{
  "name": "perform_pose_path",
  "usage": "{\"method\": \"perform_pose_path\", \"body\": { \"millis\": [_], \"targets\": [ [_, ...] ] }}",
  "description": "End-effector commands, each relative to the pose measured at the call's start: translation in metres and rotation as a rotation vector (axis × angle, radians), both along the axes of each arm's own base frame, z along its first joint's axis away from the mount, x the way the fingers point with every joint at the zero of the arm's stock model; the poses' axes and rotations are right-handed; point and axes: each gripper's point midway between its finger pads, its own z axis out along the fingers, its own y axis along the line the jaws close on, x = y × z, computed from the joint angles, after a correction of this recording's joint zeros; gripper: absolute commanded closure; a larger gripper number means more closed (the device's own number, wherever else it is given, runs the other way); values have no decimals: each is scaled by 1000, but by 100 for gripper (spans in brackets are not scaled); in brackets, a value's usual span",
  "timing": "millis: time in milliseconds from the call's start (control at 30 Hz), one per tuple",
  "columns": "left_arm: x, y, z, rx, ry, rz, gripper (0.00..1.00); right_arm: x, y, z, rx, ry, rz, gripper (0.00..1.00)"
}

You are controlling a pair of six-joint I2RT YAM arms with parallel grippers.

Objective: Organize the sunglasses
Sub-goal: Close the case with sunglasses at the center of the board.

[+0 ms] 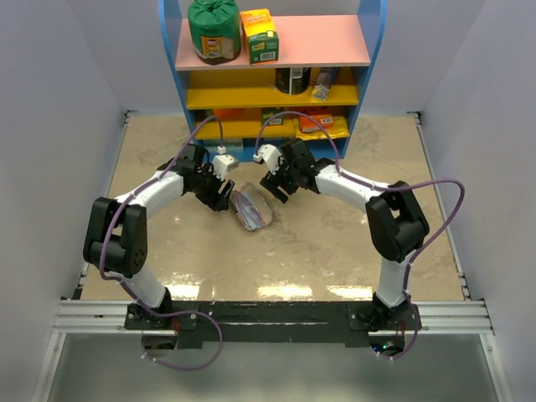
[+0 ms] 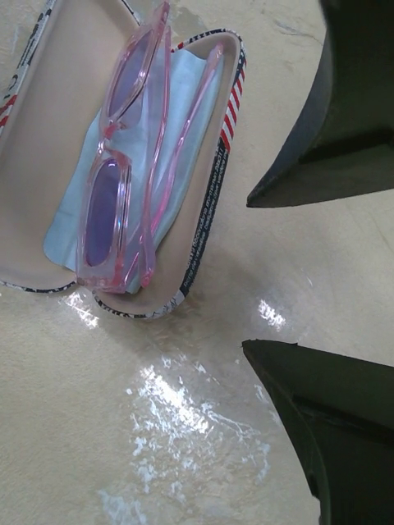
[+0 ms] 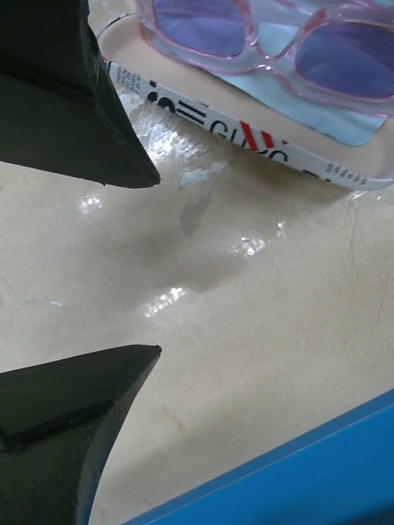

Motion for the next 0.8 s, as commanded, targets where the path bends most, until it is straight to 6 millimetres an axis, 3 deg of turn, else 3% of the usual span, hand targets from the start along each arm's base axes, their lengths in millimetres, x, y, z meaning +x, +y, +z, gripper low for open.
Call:
{"method": "perform_pose_path", "body": {
  "millis": [0, 200, 433, 567, 700, 767],
  "targets": [
    [-1, -13, -1, -30, 2, -12, 34, 5, 19, 7, 65, 43, 23, 23],
    [-6, -21, -15, 1, 33, -36, 56, 2, 22, -1, 72, 69, 30, 28],
    [-13, -31, -26, 19, 78, -68, 65, -17, 32, -10, 98, 143, 125, 33],
    [-13, -35, -28, 30, 75, -84, 62, -36, 36, -15, 104, 198, 219, 33],
    [-12, -40, -26, 35, 80, -104, 48, -50, 40, -22, 102, 234, 294, 33],
    [-10, -42, -25, 42, 74, -114, 46, -56, 42, -23, 102, 248, 314, 32]
  ]
}}
